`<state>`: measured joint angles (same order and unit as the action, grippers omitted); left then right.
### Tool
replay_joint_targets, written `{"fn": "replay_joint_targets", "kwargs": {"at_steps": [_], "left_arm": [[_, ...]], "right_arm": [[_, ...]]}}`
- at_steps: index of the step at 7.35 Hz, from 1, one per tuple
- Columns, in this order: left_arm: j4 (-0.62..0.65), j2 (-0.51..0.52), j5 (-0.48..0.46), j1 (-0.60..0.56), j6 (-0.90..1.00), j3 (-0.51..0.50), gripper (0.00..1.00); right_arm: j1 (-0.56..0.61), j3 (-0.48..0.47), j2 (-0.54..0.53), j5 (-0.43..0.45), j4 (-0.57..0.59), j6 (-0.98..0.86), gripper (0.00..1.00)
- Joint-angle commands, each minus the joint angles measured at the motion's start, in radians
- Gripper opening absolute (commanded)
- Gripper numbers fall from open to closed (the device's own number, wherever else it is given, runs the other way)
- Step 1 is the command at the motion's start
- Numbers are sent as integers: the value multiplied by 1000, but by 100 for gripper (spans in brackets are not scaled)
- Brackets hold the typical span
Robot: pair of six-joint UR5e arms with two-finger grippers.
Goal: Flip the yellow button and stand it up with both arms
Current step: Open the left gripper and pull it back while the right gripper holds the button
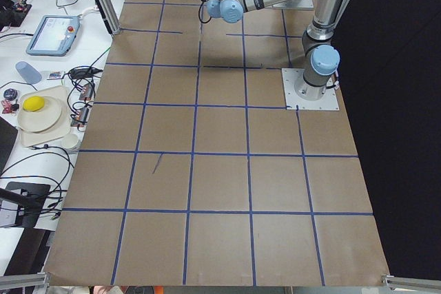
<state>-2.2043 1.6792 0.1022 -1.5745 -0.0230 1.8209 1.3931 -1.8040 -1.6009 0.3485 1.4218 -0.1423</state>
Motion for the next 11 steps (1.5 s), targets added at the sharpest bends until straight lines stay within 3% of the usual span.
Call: {"fn": "replay_joint_targets", "kwargs": {"at_steps": [1, 2, 3, 5, 6, 7, 8, 10, 11], "left_arm": [[0, -1, 1, -1, -5, -14, 61], [0, -3, 1, -1, -29, -15, 84], [9, -9, -10, 2, -76, -18, 95], [20, -41, -41, 19, -151, -28, 96], [102, -42, -159, 33, -190, -47, 95], [209, -42, -349, 72, -278, -70, 93], [377, -42, -609, 141, -389, -83, 94], [600, -53, -1114, 171, -430, -98, 100], [601, -65, -1335, 159, -360, -122, 99]], "right_arm": [[-3, 2, -1, 9, 0, 1, 24], [-3, 3, 1, 9, 0, 1, 24], [-5, 6, 1, 10, 2, 3, 24], [-50, 12, 1, 65, 58, 4, 24], [-87, 17, 1, 123, 97, 7, 24], [-97, 11, 1, 268, 194, 0, 24], [-95, 3, 4, 497, 307, -2, 24], [-95, -9, 6, 752, 321, -128, 22], [-104, -40, 16, 876, 331, -287, 20]]}}
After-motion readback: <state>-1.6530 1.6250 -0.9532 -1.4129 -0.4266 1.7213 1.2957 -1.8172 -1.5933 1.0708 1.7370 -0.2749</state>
